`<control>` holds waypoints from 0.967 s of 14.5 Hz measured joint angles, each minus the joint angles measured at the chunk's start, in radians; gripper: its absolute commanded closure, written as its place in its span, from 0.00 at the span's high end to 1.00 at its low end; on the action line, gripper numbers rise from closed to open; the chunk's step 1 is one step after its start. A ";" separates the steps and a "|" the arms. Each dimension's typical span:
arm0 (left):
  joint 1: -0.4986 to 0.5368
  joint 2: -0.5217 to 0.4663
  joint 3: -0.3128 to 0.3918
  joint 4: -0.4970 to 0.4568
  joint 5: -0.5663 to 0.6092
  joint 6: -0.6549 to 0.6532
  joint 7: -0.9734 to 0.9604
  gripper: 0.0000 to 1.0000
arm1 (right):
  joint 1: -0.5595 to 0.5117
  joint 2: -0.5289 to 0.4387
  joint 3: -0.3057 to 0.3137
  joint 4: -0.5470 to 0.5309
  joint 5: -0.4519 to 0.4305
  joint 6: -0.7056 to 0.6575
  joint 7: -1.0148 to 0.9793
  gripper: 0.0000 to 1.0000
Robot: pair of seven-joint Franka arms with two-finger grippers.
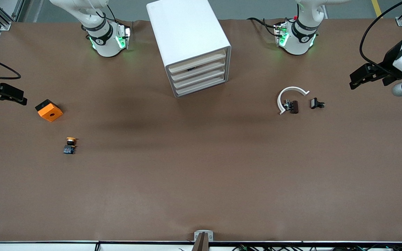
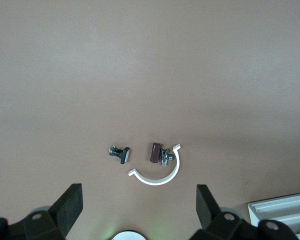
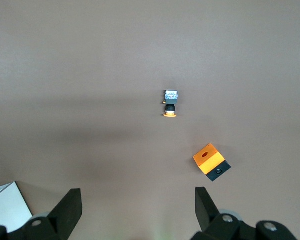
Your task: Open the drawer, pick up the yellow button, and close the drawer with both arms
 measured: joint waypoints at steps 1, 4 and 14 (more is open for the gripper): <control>-0.002 -0.009 0.009 -0.012 -0.004 0.000 0.007 1.00 | 0.000 0.000 0.000 0.000 0.000 0.000 0.000 1.00; -0.017 -0.036 0.022 -0.043 -0.008 0.000 0.014 1.00 | 0.001 0.000 0.002 0.000 0.000 0.001 0.000 1.00; -0.040 -0.116 0.031 -0.138 -0.009 0.002 0.015 1.00 | -0.014 -0.012 -0.007 0.009 0.006 0.017 0.000 1.00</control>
